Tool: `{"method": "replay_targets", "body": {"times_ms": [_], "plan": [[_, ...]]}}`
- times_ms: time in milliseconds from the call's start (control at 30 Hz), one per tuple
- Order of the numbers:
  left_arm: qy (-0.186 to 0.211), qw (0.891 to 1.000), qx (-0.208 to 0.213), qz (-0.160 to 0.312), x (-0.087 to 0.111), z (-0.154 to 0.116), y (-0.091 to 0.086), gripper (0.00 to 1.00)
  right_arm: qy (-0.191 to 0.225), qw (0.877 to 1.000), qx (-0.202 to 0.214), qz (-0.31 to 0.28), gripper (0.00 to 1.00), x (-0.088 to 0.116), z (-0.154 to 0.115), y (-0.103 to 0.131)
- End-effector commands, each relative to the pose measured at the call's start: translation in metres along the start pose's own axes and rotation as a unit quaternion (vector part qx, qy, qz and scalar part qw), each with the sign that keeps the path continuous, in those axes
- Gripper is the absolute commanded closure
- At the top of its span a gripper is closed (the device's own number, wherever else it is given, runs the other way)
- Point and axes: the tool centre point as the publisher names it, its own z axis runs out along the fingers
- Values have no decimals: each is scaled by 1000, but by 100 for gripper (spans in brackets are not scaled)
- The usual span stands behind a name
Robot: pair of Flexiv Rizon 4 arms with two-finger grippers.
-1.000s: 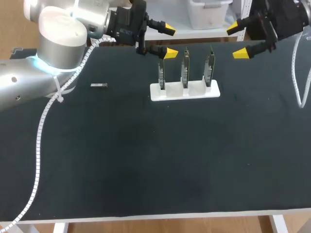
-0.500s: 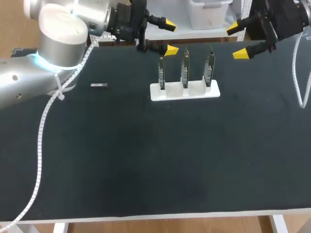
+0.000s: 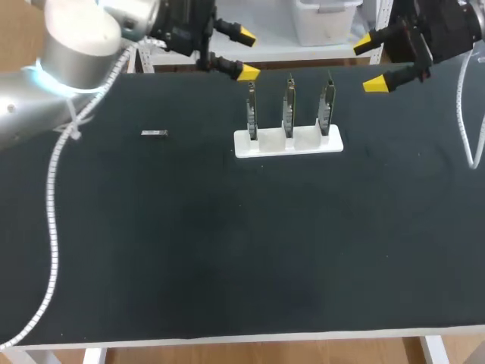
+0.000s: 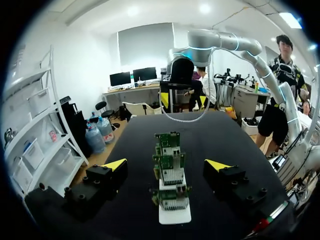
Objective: Pick up the optical module with the left hand, and insert it into the network port with the right hand.
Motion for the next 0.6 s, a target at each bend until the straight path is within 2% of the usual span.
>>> {"method": "replay_targets", "body": {"times_ms": [33, 200, 333, 467, 600], "plan": [[10, 1000, -23, -16, 14, -34, -27, 0, 1, 1000, 2, 0, 0, -1, 0, 2], [35, 998, -44, -36, 32, -59, -42, 0, 1, 1000, 2, 0, 0, -1, 0, 2], [41, 997, -50, -42, 40, -66, -49, 0, 1, 1000, 2, 0, 0, -1, 0, 2], [9, 998, -57, -37, 46, -67, -49, 0, 1, 1000, 2, 0, 0, -1, 0, 2], [9, 998, -57, -37, 46, -67, -49, 0, 1, 1000, 2, 0, 0, -1, 0, 2]]}}
